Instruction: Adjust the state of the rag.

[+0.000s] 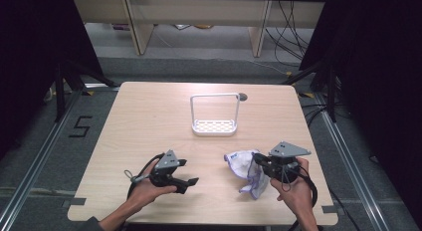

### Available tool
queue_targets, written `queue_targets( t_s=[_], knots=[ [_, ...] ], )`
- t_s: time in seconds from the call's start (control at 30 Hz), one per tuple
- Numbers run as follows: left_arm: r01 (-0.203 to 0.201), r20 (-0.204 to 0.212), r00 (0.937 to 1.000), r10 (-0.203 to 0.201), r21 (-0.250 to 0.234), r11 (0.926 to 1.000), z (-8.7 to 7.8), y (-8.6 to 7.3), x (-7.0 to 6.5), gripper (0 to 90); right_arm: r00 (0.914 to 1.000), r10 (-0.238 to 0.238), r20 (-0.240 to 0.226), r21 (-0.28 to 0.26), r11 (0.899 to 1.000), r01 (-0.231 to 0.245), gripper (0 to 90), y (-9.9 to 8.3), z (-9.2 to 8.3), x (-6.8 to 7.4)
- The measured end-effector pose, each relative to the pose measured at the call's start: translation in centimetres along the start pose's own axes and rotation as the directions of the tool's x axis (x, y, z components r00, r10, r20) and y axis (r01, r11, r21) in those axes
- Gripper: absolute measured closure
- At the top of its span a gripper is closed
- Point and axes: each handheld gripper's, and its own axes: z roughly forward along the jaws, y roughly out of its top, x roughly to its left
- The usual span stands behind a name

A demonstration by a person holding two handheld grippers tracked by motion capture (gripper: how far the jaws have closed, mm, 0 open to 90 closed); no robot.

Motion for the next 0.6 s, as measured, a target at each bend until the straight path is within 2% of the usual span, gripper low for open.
queue_targets(
  t_s=[0.07,0.1,0.13,0.17,0.2,0.23,0.27,0.33,0.37,0.4,0.43,0.47,0.53,0.57,0.6],
  knots=[
    [-0.014,-0.001,0.9999,0.014,-0.004,0.9999,0.4,0.4,-0.1,18.8,1.0,0.003,-0.004,-0.005,1.0,-0.003,86.4,0.0,-0.1,0.1],
    [-0.039,-0.005,0.9992,0.039,-0.019,0.999,1.0,1.0,-0.1,18.8,0.9999,0.005,-0.014,-0.011,1.0,-0.005,86.5,0.1,-0.3,0.3],
    [-0.052,-0.005,0.9986,0.052,-0.014,0.9986,1.4,1.4,-0.2,18.8,0.9997,-0.018,-0.019,-0.02,1.0,0.017,86.5,0.2,-0.3,0.3],
    [-0.077,-0.002,0.997,0.077,-0.014,0.9969,2.1,1.9,-0.3,18.9,0.9997,-0.008,-0.024,-0.013,1.0,0.007,86.5,0.2,-0.4,0.5],
    [-0.077,-0.002,0.997,0.077,-0.014,0.9969,2.1,1.9,-0.3,19.0,0.9996,-0.006,-0.027,-0.014,1.0,0.005,86.5,0.3,-0.4,0.6],
    [-0.079,0.006,0.9969,0.079,-0.023,0.9966,2.6,2.2,-0.4,20.4,0.9994,-0.022,-0.026,-0.029,0.999,0.021,86.5,0.3,-0.3,0.7],
    [-0.098,0.023,0.9948,0.099,-0.025,0.9948,3.2,2.4,-0.4,22.9,0.9992,-0.023,-0.031,-0.027,0.999,0.022,86.5,0.4,-0.3,0.7],
    [-0.121,0.016,0.9925,0.122,-0.026,0.9923,3.8,2.5,-0.6,25.2,0.9988,-0.016,-0.047,-0.017,1.0,0.015,86.6,0.4,-0.3,1.0],
    [-0.139,0.03,0.9897,0.14,-0.028,0.9898,4.2,2.5,-0.6,29.8,0.9988,-0.022,-0.044,-0.022,1.0,0.021,86.6,0.5,-0.2,1.0],
    [-0.139,0.03,0.9897,0.14,-0.028,0.9898,4.2,2.5,-0.6,33.6,0.9988,-0.022,-0.044,-0.022,1.0,0.021,86.6,0.5,-0.2,1.0],
    [-0.158,0.039,0.9864,0.159,-0.027,0.987,4.9,2.3,-0.7,34.7,0.9985,-0.016,-0.052,-0.025,1.0,0.014,86.6,0.5,-0.1,1.2],
    [-0.158,0.039,0.9864,0.159,-0.027,0.987,4.9,2.3,-0.7,39.3,0.9983,-0.015,-0.057,-0.022,1.0,0.014,86.7,0.5,-0.1,1.2],
    [-0.164,0.052,0.9848,0.166,-0.044,0.9856,5.9,2.3,-0.6,52.0,0.997,-0.025,-0.073,-0.042,0.999,0.022,89.7,0.6,0.0,1.2],
    [-0.164,0.052,0.9848,0.166,-0.044,0.9856,5.9,2.3,-0.6,66.2,0.9972,-0.005,-0.075,-0.036,0.999,0.003,90.0,0.7,-0.2,1.3],
    [-0.155,0.06,0.9857,0.157,-0.043,0.987,6.0,2.4,-0.6,66.2,0.9972,-0.005,-0.075,-0.036,0.999,0.003,90.0,0.7,-0.2,1.3]
  ],
)
